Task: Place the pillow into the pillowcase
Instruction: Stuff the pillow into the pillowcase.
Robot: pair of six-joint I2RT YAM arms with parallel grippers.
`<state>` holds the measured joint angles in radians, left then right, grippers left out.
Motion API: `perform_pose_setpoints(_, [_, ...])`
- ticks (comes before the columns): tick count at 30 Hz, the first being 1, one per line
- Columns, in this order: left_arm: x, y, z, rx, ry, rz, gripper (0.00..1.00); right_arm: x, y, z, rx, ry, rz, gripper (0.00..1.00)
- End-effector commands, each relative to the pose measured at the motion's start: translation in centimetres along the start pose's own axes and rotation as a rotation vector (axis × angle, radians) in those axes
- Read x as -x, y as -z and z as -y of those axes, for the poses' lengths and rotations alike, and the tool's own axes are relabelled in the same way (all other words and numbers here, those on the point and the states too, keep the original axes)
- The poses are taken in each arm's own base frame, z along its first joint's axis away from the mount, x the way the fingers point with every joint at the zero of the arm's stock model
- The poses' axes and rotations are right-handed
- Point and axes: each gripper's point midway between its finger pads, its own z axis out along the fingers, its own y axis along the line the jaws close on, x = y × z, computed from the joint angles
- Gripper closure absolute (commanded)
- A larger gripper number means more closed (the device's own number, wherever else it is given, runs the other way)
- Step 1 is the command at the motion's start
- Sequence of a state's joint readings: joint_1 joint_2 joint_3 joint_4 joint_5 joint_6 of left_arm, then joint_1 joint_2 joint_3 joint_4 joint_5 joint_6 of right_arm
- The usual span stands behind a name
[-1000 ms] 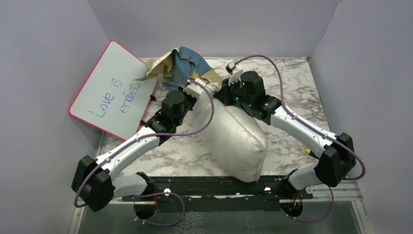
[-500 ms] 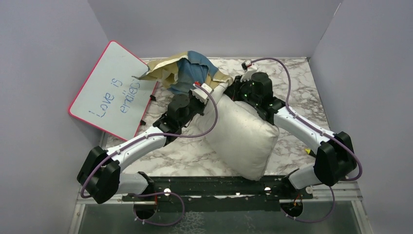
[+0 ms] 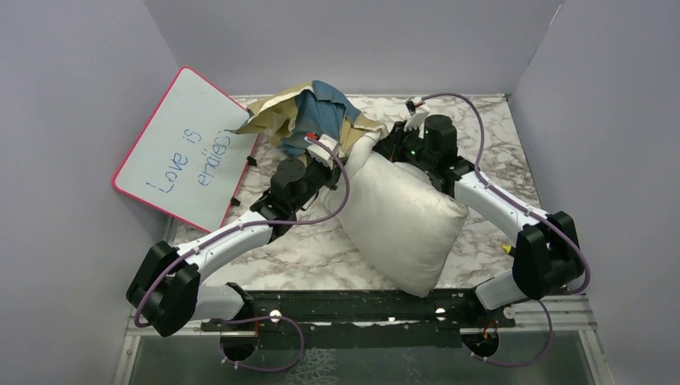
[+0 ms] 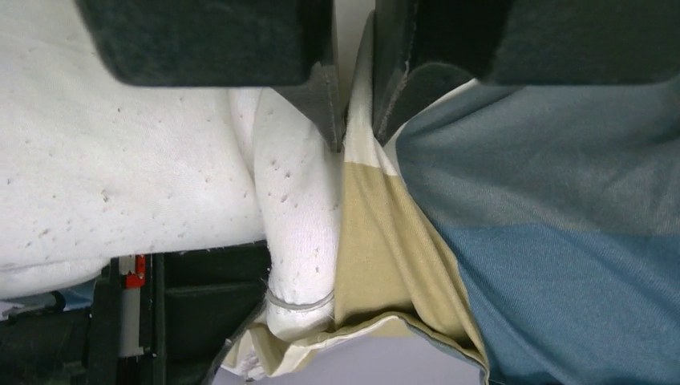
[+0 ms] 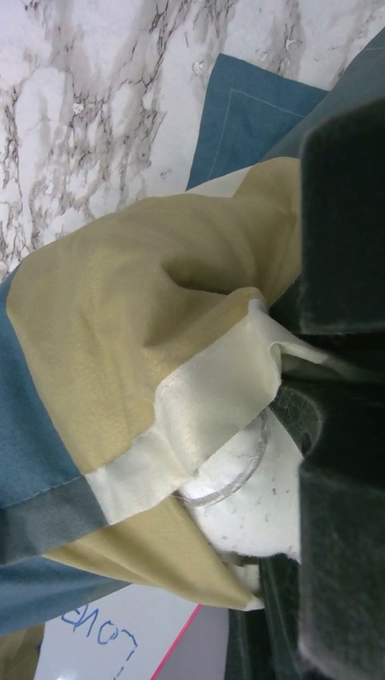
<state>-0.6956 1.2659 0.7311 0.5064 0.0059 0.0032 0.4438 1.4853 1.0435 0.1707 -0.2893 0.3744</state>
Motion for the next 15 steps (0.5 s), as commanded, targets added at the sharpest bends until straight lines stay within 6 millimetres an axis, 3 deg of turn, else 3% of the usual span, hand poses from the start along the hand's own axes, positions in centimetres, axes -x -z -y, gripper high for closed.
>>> perform_pose_setpoints(1, [1.1,-0.3,2.0,-0.094,0.081,-0.008,0.79,-0.1,-0.6,0.9,-0.008,0.052,-0.012,0.87])
perform_pose_setpoints(4, [2.0,0.0,1.2,-0.072,0.056,-0.010,0.68,0.0,-0.4,1.3,-0.016,0.070,-0.016,0.87])
perform_pose_setpoints(15, [0.6,2.4,-5.1,0.181,-0.063,-0.149,0.35,-0.3,-0.7,1.9,0.012,0.094,-0.041,0.84])
